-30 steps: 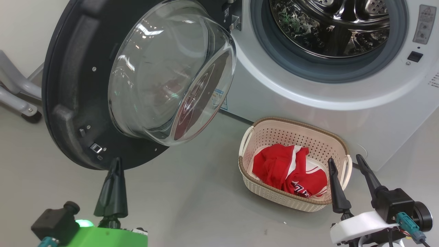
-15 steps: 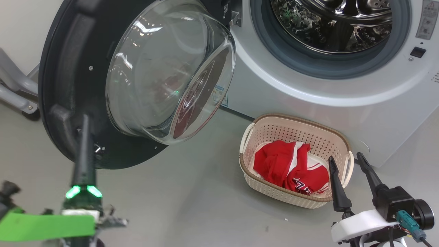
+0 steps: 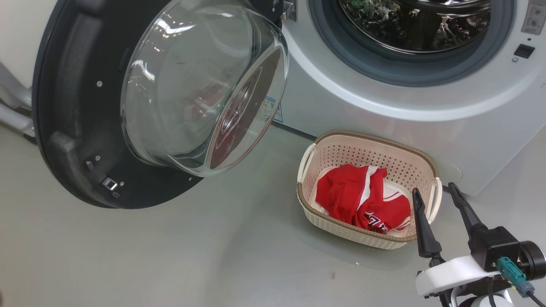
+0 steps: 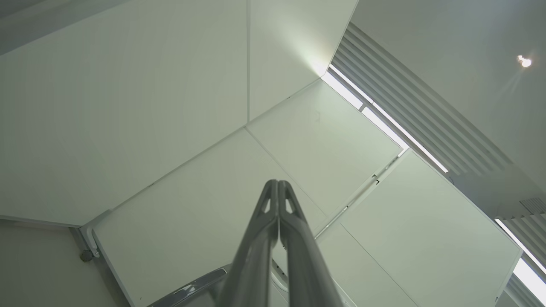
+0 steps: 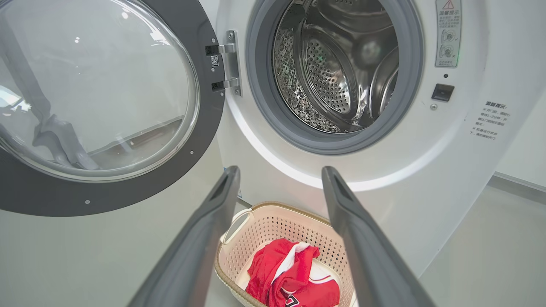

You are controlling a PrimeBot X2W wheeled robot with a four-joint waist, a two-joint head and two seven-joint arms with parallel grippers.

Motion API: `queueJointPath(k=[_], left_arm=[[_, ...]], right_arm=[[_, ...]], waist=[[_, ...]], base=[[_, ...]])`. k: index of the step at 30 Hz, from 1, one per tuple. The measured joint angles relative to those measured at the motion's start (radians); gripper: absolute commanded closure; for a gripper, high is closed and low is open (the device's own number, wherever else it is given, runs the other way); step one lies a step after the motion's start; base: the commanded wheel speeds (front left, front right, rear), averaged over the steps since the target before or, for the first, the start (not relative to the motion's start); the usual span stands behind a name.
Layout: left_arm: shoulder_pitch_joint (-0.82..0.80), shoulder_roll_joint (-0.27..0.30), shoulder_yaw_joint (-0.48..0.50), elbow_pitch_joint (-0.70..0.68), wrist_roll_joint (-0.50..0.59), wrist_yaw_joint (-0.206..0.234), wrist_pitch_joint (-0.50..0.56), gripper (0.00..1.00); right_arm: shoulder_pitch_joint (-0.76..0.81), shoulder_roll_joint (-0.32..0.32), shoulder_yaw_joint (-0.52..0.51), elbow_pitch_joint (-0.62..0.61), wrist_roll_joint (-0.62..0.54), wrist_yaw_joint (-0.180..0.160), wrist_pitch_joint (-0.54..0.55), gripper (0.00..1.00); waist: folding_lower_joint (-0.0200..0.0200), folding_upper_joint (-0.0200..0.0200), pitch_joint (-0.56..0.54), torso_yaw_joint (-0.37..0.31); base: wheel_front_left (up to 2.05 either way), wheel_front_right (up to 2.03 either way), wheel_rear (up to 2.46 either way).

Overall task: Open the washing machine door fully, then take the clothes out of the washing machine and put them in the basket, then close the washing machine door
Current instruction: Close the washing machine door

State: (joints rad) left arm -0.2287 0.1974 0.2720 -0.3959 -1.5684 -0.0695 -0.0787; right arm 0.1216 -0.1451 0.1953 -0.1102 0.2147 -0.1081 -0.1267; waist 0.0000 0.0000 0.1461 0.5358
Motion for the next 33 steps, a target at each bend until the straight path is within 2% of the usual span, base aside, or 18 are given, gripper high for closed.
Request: queueJointPath(k=[5,9,11,20,33], left_arm=[[-0.07,0.075,0.11,0.187,-0.1,0.071,0.033,1.0],[-0.089,0.146,0.114,0.338,-0.116,0.137,0.099,1.0],[-0.092,0.183,0.08,0.427,-0.14,0.17,0.156,1.0],[-0.137,0.236,-0.017,0.56,-0.148,0.174,0.276,1.0],[-0.153,0.254,-0.126,0.646,-0.156,0.168,0.441,1.0]], right_arm=[[-0.015,-0.004,0.005,-0.008,-0.007,0.0,0.008,0.0],[-0.019,-0.005,0.007,-0.013,-0.007,0.0,0.013,0.0],[-0.031,-0.005,0.01,-0.014,-0.01,0.0,0.017,0.0],[-0.04,-0.008,0.008,-0.015,-0.015,0.0,0.022,0.0],[-0.043,-0.008,0.004,-0.014,-0.015,0.0,0.021,0.0]], waist=[[0.0,0.0,0.014,-0.019],[0.0,0.0,0.026,-0.034],[0.0,0.0,0.035,-0.046],[0.0,0.0,0.053,-0.075],[0.0,0.0,0.054,-0.081]], base=[[0.0,0.0,0.0],[0.0,0.0,0.0],[0.0,0.0,0.0],[0.0,0.0,0.0],[0.0,0.0,0.0]])
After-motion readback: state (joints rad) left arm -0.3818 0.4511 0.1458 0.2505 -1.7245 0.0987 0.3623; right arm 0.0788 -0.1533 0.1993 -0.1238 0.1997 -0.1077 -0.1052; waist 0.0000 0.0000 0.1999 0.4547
